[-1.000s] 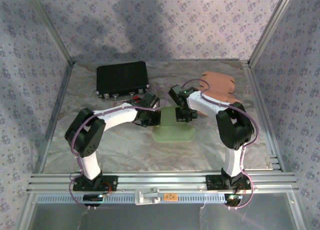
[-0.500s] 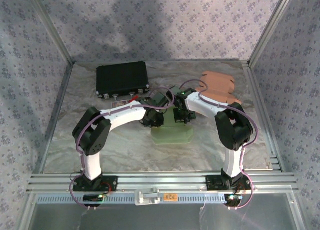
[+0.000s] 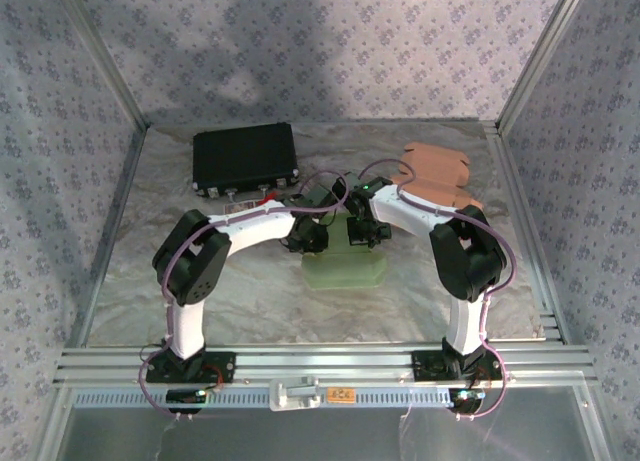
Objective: Fold the paper box
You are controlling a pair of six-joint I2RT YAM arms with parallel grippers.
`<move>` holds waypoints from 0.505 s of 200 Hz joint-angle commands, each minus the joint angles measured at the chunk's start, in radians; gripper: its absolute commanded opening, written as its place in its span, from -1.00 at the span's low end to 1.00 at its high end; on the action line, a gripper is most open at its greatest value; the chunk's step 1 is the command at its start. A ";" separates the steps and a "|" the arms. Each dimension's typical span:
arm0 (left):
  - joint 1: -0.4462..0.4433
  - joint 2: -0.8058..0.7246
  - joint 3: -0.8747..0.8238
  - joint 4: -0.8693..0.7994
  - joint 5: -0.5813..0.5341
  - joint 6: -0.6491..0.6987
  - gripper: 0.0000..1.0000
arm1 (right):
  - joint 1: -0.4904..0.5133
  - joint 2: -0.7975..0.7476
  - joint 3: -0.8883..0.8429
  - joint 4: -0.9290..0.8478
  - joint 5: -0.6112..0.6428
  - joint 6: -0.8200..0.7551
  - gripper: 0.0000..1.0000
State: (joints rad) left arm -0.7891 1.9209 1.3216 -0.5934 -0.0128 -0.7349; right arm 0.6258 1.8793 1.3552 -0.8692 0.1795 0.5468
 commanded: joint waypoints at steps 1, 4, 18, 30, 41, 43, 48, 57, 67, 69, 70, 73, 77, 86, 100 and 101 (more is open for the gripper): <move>0.002 0.018 0.008 0.000 0.005 0.014 -1.00 | 0.012 -0.014 -0.001 -0.008 0.015 0.019 -1.00; 0.002 0.018 0.008 -0.001 0.002 0.011 -1.00 | 0.012 -0.014 -0.001 -0.007 0.017 0.019 -1.00; -0.004 0.020 0.013 -0.013 -0.019 0.003 -1.00 | 0.015 -0.014 -0.002 -0.005 0.015 0.021 -1.00; -0.012 0.020 0.019 -0.030 -0.050 -0.010 -1.00 | 0.015 -0.015 -0.002 -0.006 0.015 0.023 -1.00; -0.019 0.022 0.021 -0.045 -0.069 -0.021 -1.00 | 0.018 -0.017 -0.003 -0.004 0.017 0.024 -1.00; -0.019 0.022 0.022 -0.046 -0.071 -0.024 -1.00 | 0.019 -0.017 -0.004 -0.004 0.018 0.025 -1.00; -0.021 0.023 0.024 -0.051 -0.078 -0.027 -1.00 | 0.020 -0.018 -0.004 -0.005 0.017 0.025 -1.00; -0.023 0.027 0.025 -0.053 -0.084 -0.026 -0.86 | 0.020 -0.019 -0.004 -0.004 0.017 0.025 -1.00; -0.024 0.030 0.031 -0.054 -0.085 -0.023 -0.66 | 0.021 -0.019 -0.006 -0.004 0.017 0.025 -1.00; -0.023 0.031 0.033 -0.054 -0.085 -0.023 -0.63 | 0.020 -0.019 -0.006 -0.004 0.018 0.025 -1.00; -0.023 0.032 0.034 -0.053 -0.085 -0.022 -0.63 | 0.021 -0.020 -0.007 -0.004 0.017 0.025 -1.00; -0.023 0.033 0.036 -0.053 -0.085 -0.019 -0.60 | 0.021 -0.020 -0.008 -0.005 0.016 0.025 -1.00; -0.024 0.035 0.039 -0.054 -0.085 -0.018 -0.59 | 0.020 -0.021 -0.008 -0.004 0.017 0.025 -1.00; -0.023 0.041 0.048 -0.057 -0.085 -0.013 -0.58 | 0.022 -0.021 -0.010 -0.003 0.017 0.025 -1.00; -0.024 0.051 0.059 -0.062 -0.088 -0.009 -0.59 | 0.022 -0.023 -0.012 -0.003 0.016 0.024 -1.00; -0.024 0.051 0.060 -0.062 -0.088 -0.009 -0.59 | 0.022 -0.023 -0.012 -0.003 0.016 0.025 -1.00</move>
State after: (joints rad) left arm -0.8055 1.9381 1.3403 -0.6228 -0.0769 -0.7528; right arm 0.6327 1.8793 1.3525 -0.8608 0.1852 0.5587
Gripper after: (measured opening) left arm 0.210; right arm 0.058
